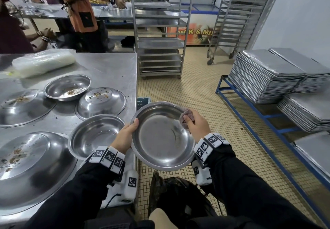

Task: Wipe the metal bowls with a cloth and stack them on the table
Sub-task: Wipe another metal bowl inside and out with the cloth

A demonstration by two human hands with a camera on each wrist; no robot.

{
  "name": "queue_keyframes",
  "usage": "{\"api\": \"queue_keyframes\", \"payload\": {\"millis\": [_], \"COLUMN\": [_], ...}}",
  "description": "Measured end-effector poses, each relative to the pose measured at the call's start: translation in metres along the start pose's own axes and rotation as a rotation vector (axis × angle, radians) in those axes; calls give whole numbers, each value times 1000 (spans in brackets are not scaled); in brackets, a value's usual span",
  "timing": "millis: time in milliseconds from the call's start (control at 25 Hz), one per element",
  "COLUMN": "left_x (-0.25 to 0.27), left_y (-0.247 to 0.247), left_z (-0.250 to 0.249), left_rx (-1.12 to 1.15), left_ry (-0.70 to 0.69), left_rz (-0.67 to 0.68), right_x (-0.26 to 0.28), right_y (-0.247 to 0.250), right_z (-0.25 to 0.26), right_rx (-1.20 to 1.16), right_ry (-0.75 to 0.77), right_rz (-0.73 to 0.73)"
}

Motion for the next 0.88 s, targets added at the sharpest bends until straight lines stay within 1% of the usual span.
{"api": "queue_keyframes", "payload": {"millis": [160,240,280,320,400,440,480,560,640,720,800,880], "left_x": [4,9,10,11,16,18,19,16,15,15,15,15], "left_y": [-6,-14,-20,-27,-39,-42,-42,-39,-39,-40,-43,-47], "left_z": [-2,-7,-9,-13,-23,-29,-31,-29,-27,-29,-33,-31], "left_rx": [33,38,41,60,137,172,171,95,30,25,69,103], "left_ry": [-45,-74,-84,-83,-78,-80,-68,-16,1,-16,-50,-80], "left_rz": [-160,-186,-148,-68,129,204,230,204,185,162,80,1], "right_x": [18,26,28,25,16,12,10,11,18,26,32,37], "right_y": [9,14,19,24,33,36,38,42,47,51,51,48], "right_z": [-24,-30,-30,-26,-16,-11,-7,0,-1,-4,-7,-9], "right_rx": [-189,-224,-242,-258,-250,-232,-213,-183,-203,-262,-329,-374], "right_ry": [-249,-319,-329,-320,-271,-242,-212,-172,-191,-236,-291,-335], "right_rz": [-125,-206,-226,-222,-135,-77,-22,29,24,6,-50,-140]}}
Point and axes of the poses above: each hand's wrist, its own x-axis away from the middle knuckle, its own y-axis out of the back of the hand, z = x × y, the point moved 9 cm from there along -x, towards the middle knuckle, and after that the axes turned 13 degrees about -z, right-handed, at the moved point
